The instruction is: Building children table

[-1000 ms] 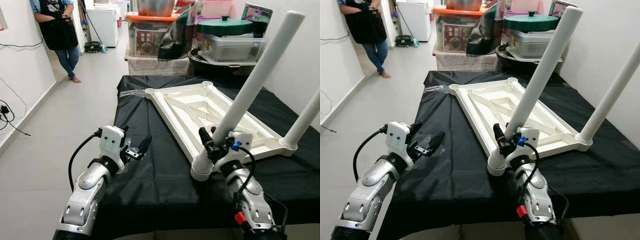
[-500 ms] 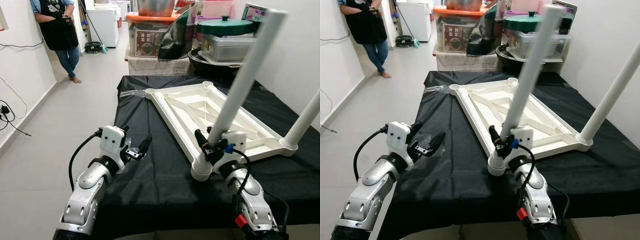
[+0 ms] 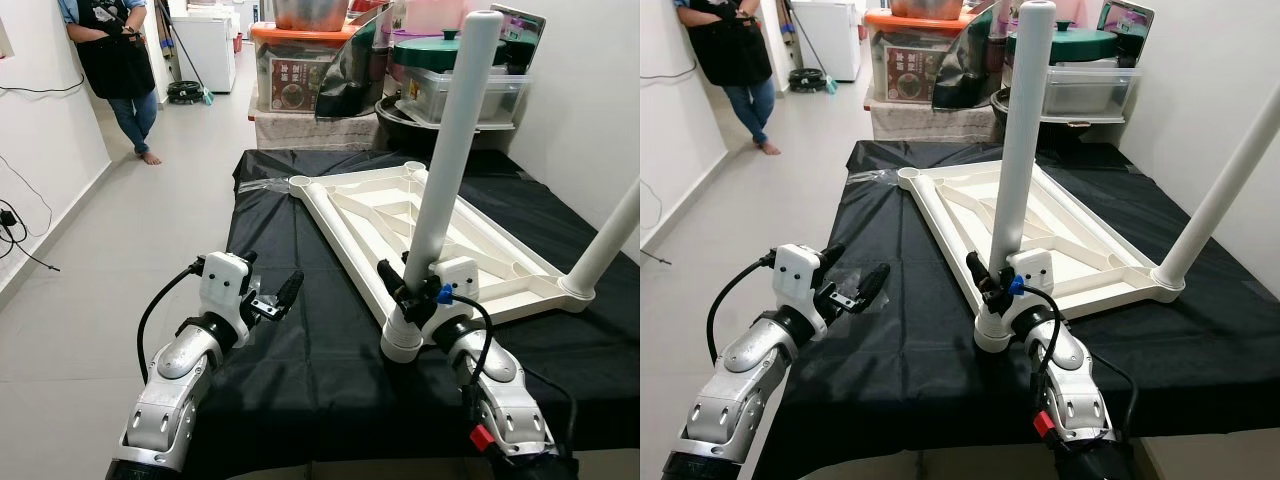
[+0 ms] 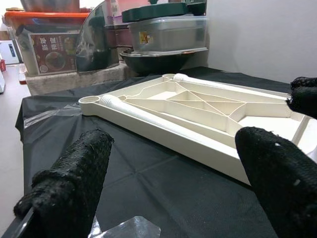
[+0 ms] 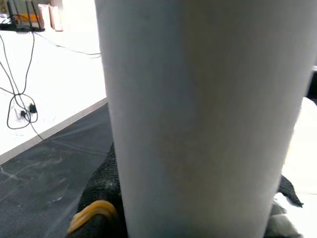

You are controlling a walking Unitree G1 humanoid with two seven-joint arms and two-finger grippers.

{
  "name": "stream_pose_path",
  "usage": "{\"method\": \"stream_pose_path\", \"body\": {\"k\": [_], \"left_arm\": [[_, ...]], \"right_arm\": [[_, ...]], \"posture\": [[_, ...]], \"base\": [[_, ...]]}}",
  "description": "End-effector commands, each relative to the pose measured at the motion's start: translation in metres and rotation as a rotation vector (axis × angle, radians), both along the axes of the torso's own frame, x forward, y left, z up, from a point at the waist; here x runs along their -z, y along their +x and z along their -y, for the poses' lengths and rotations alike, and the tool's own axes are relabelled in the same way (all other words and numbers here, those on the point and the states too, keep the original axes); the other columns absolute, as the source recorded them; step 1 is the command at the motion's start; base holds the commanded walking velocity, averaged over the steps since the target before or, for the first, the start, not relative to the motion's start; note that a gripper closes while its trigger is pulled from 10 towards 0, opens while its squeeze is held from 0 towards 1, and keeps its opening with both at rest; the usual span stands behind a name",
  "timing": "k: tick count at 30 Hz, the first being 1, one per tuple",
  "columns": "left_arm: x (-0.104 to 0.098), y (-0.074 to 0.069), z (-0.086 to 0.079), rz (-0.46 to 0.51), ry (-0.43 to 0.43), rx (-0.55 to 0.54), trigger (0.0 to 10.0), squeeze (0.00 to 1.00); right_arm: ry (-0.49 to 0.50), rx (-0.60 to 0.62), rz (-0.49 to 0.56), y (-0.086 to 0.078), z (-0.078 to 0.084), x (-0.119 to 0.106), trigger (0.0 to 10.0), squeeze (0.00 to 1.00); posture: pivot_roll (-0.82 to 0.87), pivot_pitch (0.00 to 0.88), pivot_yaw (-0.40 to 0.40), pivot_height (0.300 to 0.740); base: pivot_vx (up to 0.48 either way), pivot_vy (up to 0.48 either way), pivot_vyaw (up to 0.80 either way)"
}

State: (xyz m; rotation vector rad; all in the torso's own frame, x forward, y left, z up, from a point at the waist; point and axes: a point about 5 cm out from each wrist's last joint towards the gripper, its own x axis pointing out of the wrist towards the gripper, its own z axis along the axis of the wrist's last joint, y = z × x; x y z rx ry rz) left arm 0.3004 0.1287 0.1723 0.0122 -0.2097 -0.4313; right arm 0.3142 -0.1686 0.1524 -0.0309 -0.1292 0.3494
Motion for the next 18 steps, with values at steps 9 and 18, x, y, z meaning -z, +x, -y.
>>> {"method": "stream_pose_path", "body": {"k": [9, 18], "left_arm": [[0.007, 0.000, 0.003, -0.029, 0.004, 0.003, 10.0, 0.00], [0.006, 0.001, 0.001, -0.024, 0.006, -0.006, 10.0, 0.00]], "right_arm": [[0.068, 0.142, -0.140, -0.007, 0.003, 0.024, 10.0, 0.00], [0.028, 0.328, -0.231, -0.006, -0.005, 0.032, 10.0, 0.00]], "posture": [[0.05, 0.000, -0.064, 0.740], [0.05, 0.000, -0.066, 0.740]], "base": [[0.000, 0.000, 0.00], [0.000, 0.000, 0.00]]}}
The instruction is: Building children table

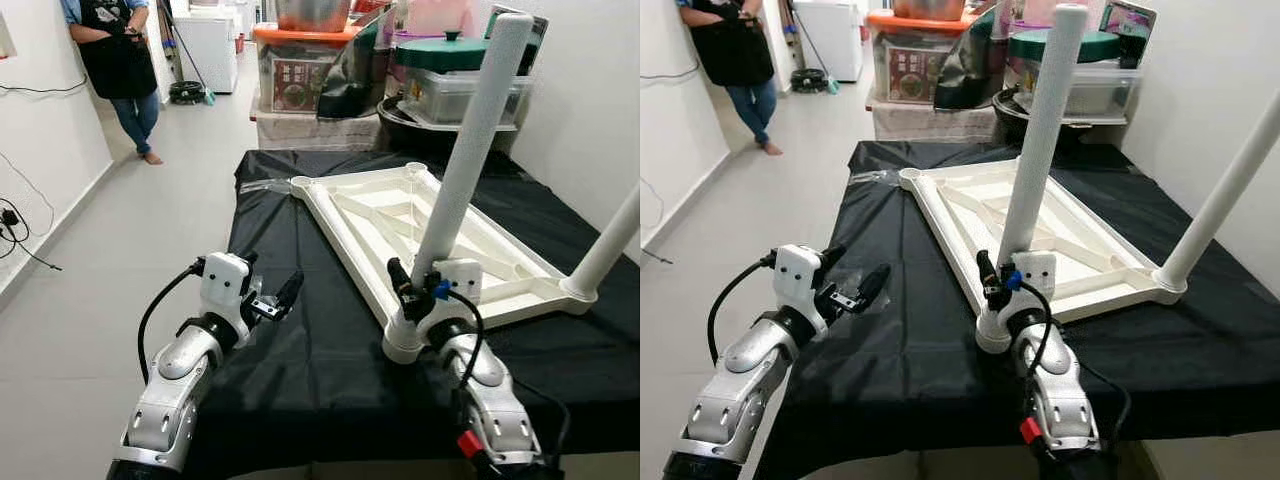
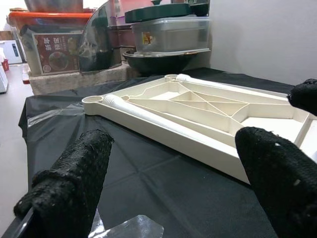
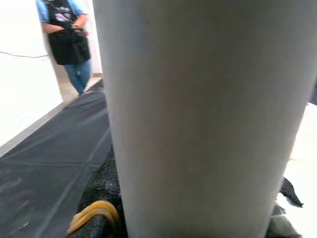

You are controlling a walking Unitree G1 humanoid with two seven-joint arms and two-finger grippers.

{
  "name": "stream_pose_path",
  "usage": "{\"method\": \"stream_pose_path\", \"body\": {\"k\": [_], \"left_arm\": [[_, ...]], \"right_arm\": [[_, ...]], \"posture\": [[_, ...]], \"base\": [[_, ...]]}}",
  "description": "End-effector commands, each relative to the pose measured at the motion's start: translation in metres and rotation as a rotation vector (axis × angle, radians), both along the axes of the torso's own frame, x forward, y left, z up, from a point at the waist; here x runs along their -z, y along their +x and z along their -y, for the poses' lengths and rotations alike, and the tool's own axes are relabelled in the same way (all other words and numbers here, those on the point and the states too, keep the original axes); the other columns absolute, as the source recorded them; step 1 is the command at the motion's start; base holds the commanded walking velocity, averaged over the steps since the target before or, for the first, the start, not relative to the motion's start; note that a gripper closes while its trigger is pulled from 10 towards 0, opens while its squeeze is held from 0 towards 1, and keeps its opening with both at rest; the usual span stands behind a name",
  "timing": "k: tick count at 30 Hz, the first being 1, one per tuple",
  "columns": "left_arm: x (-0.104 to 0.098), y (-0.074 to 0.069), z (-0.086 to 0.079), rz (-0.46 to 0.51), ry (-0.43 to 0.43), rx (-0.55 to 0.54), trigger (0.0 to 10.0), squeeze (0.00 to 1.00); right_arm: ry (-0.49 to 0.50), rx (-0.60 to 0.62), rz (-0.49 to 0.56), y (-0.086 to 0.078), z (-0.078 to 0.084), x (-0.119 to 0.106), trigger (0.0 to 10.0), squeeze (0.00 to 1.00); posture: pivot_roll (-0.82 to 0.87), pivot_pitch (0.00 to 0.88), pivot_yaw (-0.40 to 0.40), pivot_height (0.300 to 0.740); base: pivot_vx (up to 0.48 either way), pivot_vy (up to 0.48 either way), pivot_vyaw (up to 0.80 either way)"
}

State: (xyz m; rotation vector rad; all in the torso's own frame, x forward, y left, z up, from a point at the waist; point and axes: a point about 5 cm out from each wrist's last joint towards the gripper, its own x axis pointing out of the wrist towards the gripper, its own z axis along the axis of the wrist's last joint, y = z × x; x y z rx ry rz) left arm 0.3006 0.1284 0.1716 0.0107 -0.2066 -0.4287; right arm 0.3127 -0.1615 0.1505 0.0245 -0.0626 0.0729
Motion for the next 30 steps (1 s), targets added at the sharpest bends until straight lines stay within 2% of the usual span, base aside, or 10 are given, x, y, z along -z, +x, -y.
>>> {"method": "stream_pose_path", "body": {"k": [1, 4, 6, 7, 8, 16, 23, 26, 27, 30], "left_arm": [[0.005, 0.001, 0.001, -0.020, 0.007, -0.003, 10.0, 0.00], [0.004, 0.002, 0.000, -0.014, 0.007, -0.009, 10.0, 0.00], [0.003, 0.003, -0.001, -0.010, 0.008, -0.017, 10.0, 0.00], [0.003, 0.003, -0.001, -0.010, 0.008, -0.017, 10.0, 0.00], [0.003, 0.003, -0.002, -0.008, 0.009, -0.024, 10.0, 0.00], [0.002, 0.004, -0.003, -0.005, 0.010, -0.033, 10.0, 0.00], [0.002, 0.005, -0.004, -0.005, 0.013, -0.039, 10.0, 0.00], [0.003, 0.005, -0.004, -0.006, 0.014, -0.040, 10.0, 0.00], [0.003, 0.005, -0.004, -0.006, 0.014, -0.040, 10.0, 0.00], [0.003, 0.005, -0.004, -0.007, 0.014, -0.040, 10.0, 0.00]], "right_arm": [[-0.012, 0.049, -0.162, -0.005, 0.002, 0.030, 10.0, 0.00], [-0.018, 0.160, -0.186, -0.004, 0.008, 0.034, 10.0, 0.00], [0.043, 0.271, -0.205, -0.006, 0.013, 0.037, 10.0, 0.00], [0.043, 0.271, -0.205, -0.006, 0.013, 0.037, 10.0, 0.00], [0.084, 0.363, -0.197, -0.010, 0.017, 0.036, 10.0, 0.00], [0.090, 0.440, -0.160, -0.014, 0.022, 0.029, 10.0, 0.00], [0.088, 0.355, -0.117, -0.013, 0.012, 0.022, 10.0, 0.00], [0.078, 0.166, -0.076, -0.011, -0.005, 0.017, 10.0, 0.00], [0.078, 0.166, -0.076, -0.011, -0.005, 0.017, 10.0, 0.00], [0.067, -0.038, -0.046, -0.010, -0.013, 0.013, 10.0, 0.00]], "posture": [[0.05, 0.000, -0.066, 0.740], [0.05, 0.000, -0.069, 0.740], [0.05, 0.000, -0.070, 0.740], [0.05, 0.000, -0.070, 0.740], [0.05, 0.000, -0.069, 0.740], [0.05, 0.000, -0.063, 0.740], [0.04, 0.000, -0.062, 0.740], [0.04, 0.000, -0.063, 0.740], [0.04, 0.000, -0.063, 0.740], [0.04, 0.000, -0.064, 0.740]], "base": [[0.000, 0.000, 0.00], [0.000, 0.000, 0.00], [0.000, 0.000, 0.00], [0.000, 0.000, 0.00], [0.000, 0.000, 0.00], [0.000, 0.000, 0.00], [0.000, 0.000, 0.00], [0.000, 0.000, 0.00], [0.000, 0.000, 0.00], [0.000, 0.000, 0.00]]}}
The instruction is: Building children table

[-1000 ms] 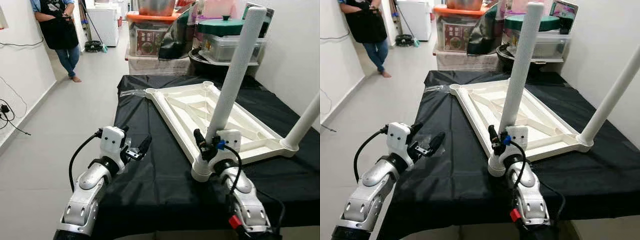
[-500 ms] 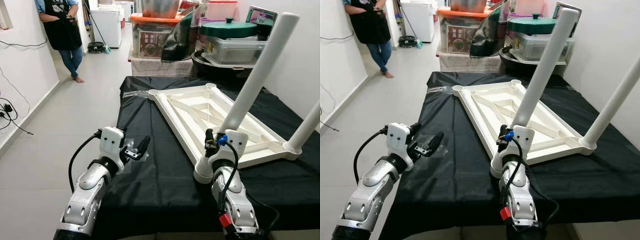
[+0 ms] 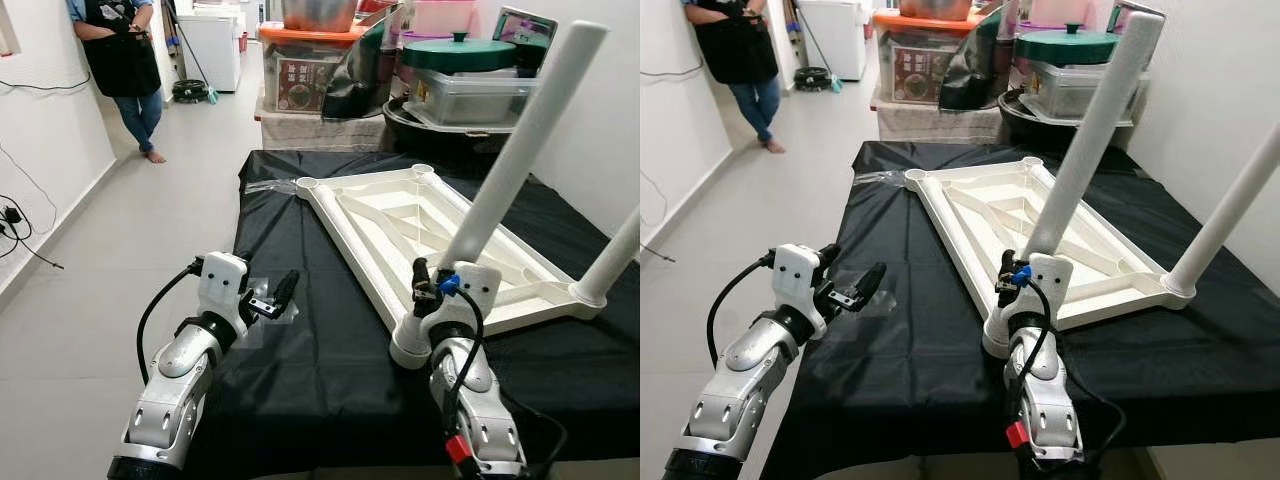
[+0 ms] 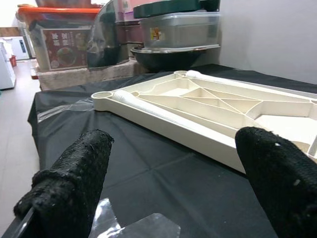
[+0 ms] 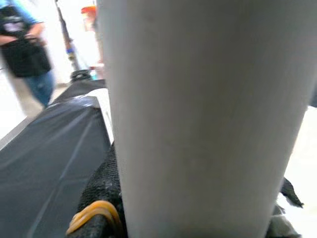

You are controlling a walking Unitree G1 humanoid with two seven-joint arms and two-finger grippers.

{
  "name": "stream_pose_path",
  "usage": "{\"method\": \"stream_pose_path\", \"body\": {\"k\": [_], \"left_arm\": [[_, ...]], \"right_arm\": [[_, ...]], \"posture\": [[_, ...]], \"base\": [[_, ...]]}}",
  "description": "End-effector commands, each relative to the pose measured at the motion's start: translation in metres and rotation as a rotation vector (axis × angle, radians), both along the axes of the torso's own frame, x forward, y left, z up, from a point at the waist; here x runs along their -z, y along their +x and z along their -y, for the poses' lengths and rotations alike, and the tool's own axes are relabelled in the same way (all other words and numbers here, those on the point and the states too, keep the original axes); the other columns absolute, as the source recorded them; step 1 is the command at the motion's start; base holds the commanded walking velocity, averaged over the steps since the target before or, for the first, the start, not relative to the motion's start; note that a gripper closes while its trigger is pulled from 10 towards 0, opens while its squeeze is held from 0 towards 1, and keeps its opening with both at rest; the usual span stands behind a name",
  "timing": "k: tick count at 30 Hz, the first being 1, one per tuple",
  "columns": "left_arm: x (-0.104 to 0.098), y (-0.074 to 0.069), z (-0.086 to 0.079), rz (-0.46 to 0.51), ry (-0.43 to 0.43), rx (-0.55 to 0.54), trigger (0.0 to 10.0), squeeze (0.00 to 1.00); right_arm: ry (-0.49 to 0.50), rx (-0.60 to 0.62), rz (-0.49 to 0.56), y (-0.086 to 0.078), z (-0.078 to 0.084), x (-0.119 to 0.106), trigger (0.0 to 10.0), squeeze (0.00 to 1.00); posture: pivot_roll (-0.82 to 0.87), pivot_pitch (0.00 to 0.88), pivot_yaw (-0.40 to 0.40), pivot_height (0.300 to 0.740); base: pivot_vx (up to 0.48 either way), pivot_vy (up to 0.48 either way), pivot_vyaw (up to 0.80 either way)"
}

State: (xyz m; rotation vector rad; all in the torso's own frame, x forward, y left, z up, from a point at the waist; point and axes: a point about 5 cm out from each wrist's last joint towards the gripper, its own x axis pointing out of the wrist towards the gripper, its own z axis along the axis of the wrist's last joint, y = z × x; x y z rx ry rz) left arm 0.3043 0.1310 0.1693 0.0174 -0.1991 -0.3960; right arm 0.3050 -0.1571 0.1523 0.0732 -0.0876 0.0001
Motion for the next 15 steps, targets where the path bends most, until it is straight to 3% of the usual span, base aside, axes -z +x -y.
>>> {"method": "stream_pose_path", "body": {"k": [1, 6, 15], "left_arm": [[0.001, 0.002, -0.001, -0.001, 0.009, -0.007, 10.0, 0.00], [0.002, 0.002, -0.001, -0.005, 0.012, -0.003, 10.0, 0.00], [0.005, 0.001, -0.002, -0.019, 0.017, -0.003, 10.0, 0.00]], "right_arm": [[0.017, -0.112, -0.065, -0.002, -0.009, 0.015, 10.0, 0.00], [0.015, -0.302, -0.101, -0.003, -0.011, 0.020, 10.0, 0.00], [0.067, -0.374, -0.129, -0.008, -0.014, 0.032, 10.0, 0.00]], "posture": [[0.04, 0.000, -0.064, 0.740], [0.04, 0.000, -0.065, 0.740], [0.05, 0.000, -0.067, 0.740]], "base": [[0.000, 0.000, 0.00], [0.000, 0.000, 0.00], [0.000, 0.000, 0.00]]}}
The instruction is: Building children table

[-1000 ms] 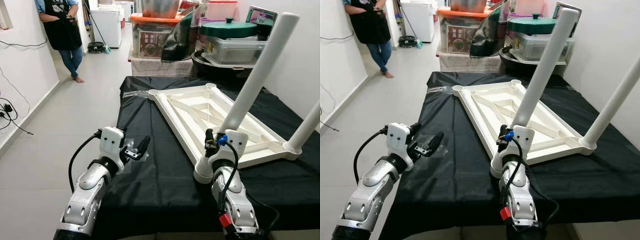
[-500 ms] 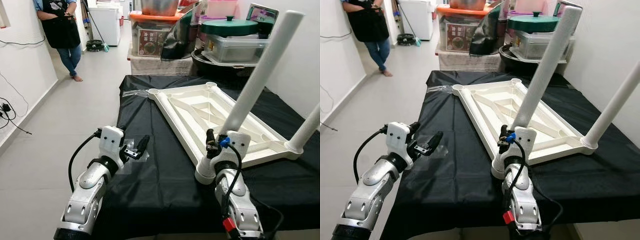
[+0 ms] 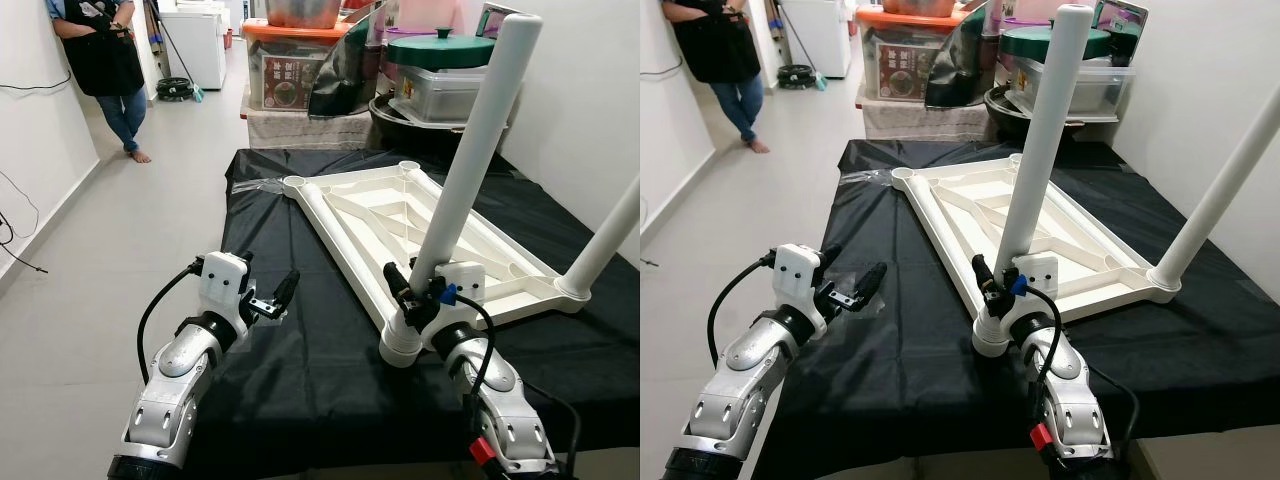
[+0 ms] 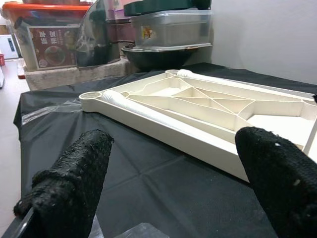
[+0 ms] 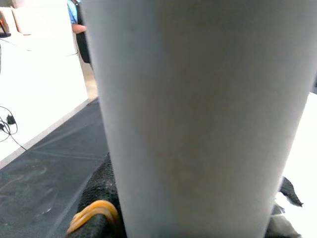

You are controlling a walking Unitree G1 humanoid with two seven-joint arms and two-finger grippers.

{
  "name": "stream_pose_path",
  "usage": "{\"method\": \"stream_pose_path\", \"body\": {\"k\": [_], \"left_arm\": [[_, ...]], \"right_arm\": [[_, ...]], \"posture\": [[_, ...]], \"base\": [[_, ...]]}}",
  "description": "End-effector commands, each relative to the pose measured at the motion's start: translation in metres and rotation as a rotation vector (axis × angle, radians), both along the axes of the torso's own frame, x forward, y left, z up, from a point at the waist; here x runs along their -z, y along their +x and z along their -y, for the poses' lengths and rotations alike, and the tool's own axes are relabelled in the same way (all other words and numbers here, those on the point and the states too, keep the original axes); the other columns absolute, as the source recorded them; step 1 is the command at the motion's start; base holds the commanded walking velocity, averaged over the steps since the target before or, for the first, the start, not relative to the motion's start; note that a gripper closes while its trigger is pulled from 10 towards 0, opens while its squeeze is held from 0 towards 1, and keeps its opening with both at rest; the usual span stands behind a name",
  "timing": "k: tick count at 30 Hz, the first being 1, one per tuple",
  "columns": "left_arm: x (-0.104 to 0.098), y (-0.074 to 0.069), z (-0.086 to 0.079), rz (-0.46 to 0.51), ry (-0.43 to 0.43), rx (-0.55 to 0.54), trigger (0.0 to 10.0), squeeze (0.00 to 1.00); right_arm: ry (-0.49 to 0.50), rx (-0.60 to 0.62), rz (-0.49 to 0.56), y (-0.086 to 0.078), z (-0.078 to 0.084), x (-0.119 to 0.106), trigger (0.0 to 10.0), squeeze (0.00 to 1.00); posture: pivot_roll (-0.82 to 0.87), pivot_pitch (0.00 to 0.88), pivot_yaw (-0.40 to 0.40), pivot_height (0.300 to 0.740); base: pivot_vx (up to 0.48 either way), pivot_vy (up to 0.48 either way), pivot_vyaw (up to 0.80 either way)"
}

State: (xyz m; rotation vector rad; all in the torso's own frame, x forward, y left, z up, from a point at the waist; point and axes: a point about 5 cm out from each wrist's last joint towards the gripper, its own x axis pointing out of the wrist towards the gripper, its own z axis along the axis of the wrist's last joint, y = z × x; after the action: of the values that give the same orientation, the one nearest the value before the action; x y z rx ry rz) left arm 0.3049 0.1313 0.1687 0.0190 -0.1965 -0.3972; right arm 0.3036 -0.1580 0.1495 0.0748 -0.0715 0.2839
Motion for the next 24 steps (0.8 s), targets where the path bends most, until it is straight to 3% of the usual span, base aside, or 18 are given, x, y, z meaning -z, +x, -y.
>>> {"method": "stream_pose_path", "body": {"k": [1, 5, 9, 13, 19, 24], "left_arm": [[0.005, 0.001, -0.002, -0.018, 0.015, -0.003, 10.0, 0.00], [0.005, 0.001, -0.003, -0.024, 0.016, 0.001, 10.0, 0.00], [0.006, 0.002, -0.003, -0.031, 0.015, 0.003, 10.0, 0.00], [0.007, 0.002, -0.003, -0.033, 0.015, 0.003, 10.0, 0.00], [0.007, 0.001, -0.003, -0.034, 0.016, 0.000, 10.0, 0.00], [0.007, 0.002, -0.006, -0.032, 0.020, -0.013, 10.0, 0.00]], "right_arm": [[0.062, -0.099, -0.135, -0.008, -0.015, 0.030, 10.0, 0.00], [0.103, -0.190, -0.126, -0.014, -0.022, 0.030, 10.0, 0.00], [0.163, -0.374, -0.123, -0.027, -0.036, 0.022, 10.0, 0.00], [0.131, -0.483, -0.125, -0.038, -0.048, 0.020, 10.0, 0.00], [0.064, -0.537, -0.148, -0.045, -0.053, 0.028, 10.0, 0.00], [-0.025, -0.524, -0.149, -0.036, -0.041, 0.032, 10.0, 0.00]], "posture": [[0.05, 0.000, -0.067, 0.740], [0.05, 0.000, -0.064, 0.740], [0.05, 0.000, -0.064, 0.740], [0.05, 0.000, -0.066, 0.740], [0.05, 0.000, -0.068, 0.740], [0.06, 0.000, -0.074, 0.740]], "base": [[0.000, 0.000, 0.00], [0.000, 0.000, 0.00], [0.000, 0.000, 0.00], [0.000, 0.000, 0.00], [0.000, 0.000, 0.00], [0.000, 0.000, 0.00]]}}
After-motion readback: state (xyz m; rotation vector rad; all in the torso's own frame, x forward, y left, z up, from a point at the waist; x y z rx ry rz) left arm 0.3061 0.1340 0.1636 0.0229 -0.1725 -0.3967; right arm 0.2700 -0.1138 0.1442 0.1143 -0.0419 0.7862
